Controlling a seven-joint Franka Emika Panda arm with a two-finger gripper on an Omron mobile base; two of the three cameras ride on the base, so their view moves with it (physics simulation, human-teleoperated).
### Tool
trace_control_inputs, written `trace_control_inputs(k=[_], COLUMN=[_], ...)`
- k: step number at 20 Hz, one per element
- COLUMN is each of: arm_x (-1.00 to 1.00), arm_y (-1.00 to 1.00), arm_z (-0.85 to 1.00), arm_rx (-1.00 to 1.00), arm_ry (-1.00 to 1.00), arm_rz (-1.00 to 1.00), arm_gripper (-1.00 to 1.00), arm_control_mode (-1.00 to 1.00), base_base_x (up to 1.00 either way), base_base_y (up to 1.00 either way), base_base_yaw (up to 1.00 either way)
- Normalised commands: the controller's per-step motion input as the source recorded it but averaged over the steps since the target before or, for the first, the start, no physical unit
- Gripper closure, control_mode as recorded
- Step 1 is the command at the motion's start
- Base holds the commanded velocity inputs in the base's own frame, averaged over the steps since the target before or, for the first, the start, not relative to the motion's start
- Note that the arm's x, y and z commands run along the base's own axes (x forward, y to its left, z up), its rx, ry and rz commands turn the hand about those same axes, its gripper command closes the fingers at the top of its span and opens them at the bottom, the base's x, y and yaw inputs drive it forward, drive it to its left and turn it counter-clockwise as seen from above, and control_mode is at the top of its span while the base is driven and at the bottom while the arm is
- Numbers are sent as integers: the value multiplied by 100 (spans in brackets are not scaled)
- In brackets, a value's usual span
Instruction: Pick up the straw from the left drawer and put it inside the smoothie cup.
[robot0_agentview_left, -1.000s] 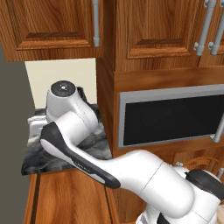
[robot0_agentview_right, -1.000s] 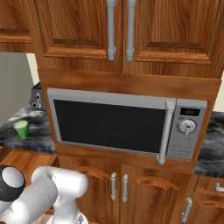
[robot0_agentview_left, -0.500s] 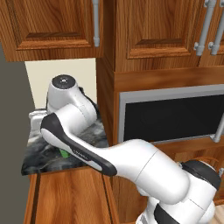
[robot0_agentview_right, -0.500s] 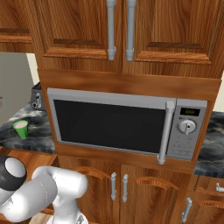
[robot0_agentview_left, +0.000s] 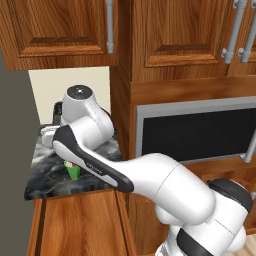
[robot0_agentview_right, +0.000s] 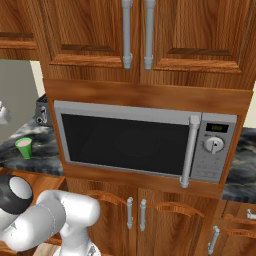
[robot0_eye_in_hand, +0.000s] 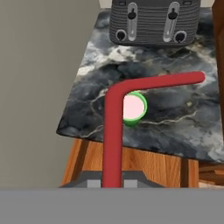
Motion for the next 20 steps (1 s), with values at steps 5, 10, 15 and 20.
trace_control_inputs(k=[5, 10, 15, 20], arm_x=[15, 33, 35, 34], arm_y=[-9, 0, 4, 11], arm_z=[-11, -13, -10, -16], arm_rx=[0, 0, -1, -2], arm_ry=[0, -2, 0, 0], arm_rz=[7, 3, 6, 6], arm_gripper=[100, 100, 100, 100], arm_control_mode=[-100, -100, -100, -100], base_base_x=[0, 0, 0, 0], base_base_y=[0, 0, 0, 0], base_base_yaw=[0, 0, 0, 0])
